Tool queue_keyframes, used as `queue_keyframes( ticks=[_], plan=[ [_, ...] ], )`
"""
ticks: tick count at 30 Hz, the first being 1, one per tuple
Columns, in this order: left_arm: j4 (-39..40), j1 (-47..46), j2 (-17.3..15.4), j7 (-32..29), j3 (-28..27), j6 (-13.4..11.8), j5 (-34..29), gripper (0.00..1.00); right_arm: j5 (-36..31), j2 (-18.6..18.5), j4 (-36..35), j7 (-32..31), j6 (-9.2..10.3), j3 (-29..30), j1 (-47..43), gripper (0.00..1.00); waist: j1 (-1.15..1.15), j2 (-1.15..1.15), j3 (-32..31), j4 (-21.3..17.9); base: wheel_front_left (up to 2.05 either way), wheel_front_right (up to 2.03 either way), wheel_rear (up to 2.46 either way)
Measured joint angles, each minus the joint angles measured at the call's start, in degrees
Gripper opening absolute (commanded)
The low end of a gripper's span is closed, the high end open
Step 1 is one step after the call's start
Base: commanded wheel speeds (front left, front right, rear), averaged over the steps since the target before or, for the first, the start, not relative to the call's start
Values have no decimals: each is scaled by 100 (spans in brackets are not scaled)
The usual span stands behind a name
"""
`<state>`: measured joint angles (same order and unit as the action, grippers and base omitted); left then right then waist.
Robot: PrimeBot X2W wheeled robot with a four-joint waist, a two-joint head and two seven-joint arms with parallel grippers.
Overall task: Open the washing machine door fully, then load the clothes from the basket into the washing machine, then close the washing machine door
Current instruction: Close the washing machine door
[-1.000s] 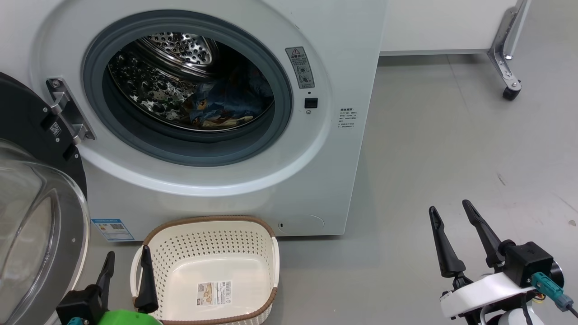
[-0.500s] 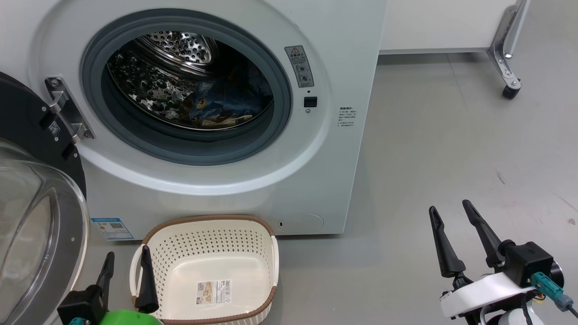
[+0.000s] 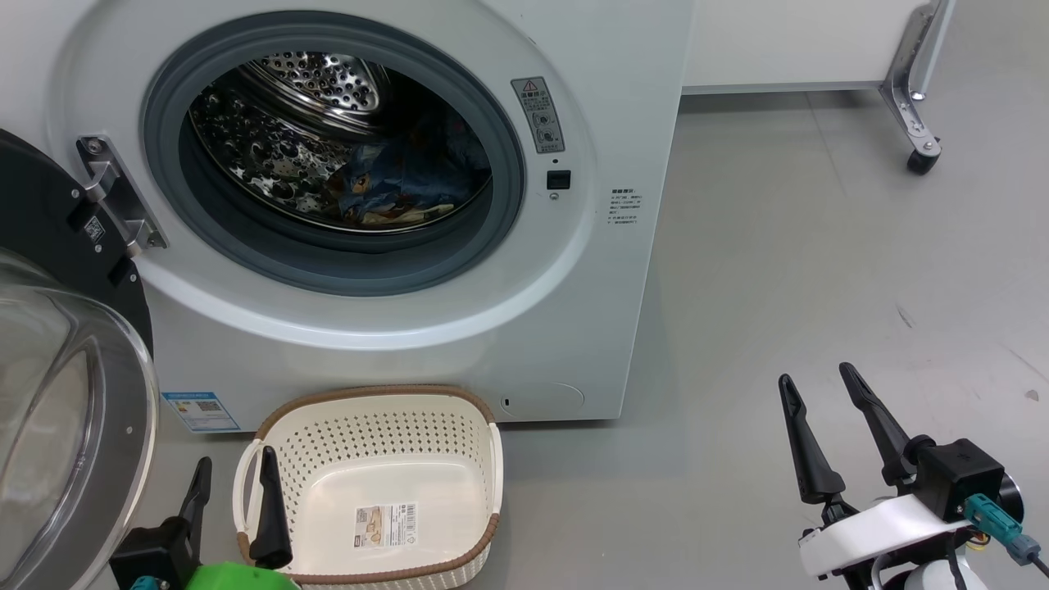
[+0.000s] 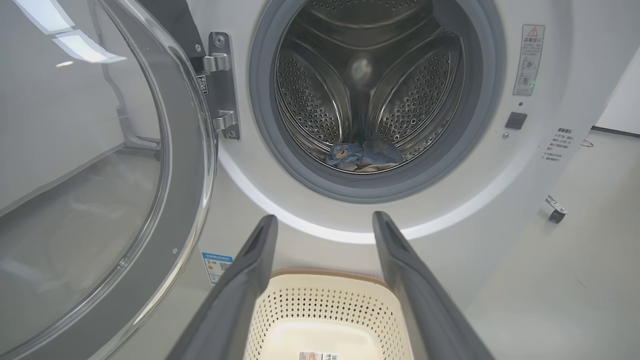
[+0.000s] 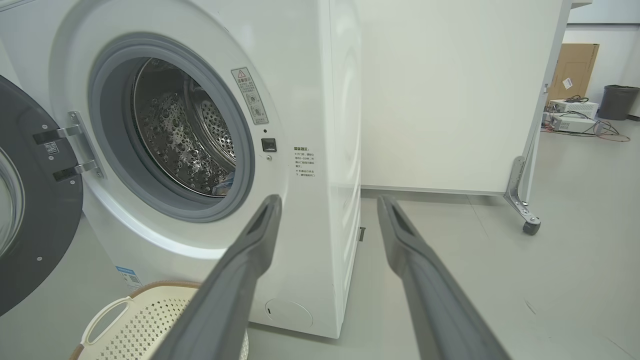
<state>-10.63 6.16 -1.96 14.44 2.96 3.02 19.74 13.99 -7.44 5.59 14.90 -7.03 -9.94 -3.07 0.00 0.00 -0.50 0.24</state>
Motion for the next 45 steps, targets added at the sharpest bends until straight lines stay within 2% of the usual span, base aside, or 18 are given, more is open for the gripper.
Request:
queue_keyframes(
  ticks=[24,45],
  plan=[
    [44,2,-1,0,33,-3,2,100,0,3,1,0,0,1,1,100,0,0,13,-2,-63,66,-3],
    [45,3,-2,0,44,-13,2,100,0,7,1,0,0,7,1,100,0,0,21,-13,-9,9,0]
  ],
)
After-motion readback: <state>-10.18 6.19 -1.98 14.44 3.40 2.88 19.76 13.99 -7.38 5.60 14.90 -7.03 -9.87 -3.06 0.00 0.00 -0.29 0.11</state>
